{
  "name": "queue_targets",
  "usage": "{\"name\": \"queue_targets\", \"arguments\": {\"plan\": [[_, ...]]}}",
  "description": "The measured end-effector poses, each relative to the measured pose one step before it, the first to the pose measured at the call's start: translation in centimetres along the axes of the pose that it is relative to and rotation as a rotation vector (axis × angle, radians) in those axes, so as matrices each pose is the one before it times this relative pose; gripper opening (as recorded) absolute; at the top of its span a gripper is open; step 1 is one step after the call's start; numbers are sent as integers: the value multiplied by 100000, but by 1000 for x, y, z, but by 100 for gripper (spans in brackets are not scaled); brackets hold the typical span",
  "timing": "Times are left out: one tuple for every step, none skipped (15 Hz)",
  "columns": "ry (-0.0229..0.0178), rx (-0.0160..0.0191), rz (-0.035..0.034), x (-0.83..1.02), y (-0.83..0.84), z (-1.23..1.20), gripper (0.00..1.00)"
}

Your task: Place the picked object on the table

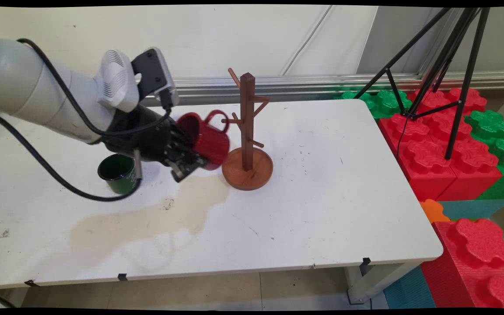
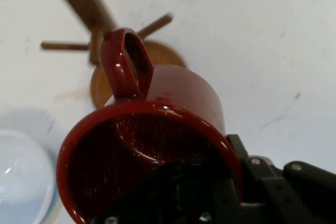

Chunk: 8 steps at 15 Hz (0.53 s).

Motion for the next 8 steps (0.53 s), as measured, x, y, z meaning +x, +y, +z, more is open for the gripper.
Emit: {"name": "queue_targets", "arguments": {"plan": [[-2346, 594, 657, -303, -574, 67, 0], [-2569, 399, 571, -300, -592, 212, 0], [-2425, 107, 718, -249, -532, 306, 0], [-2431, -79, 737, -273, -476, 355, 0], [-2096, -30, 657, -201, -406, 368, 0], [-2481, -58, 734, -207, -460, 476, 0], [-2514, 89, 659, -233, -436, 483, 0], [-2101, 39, 707, -156, -365, 489, 0]]}}
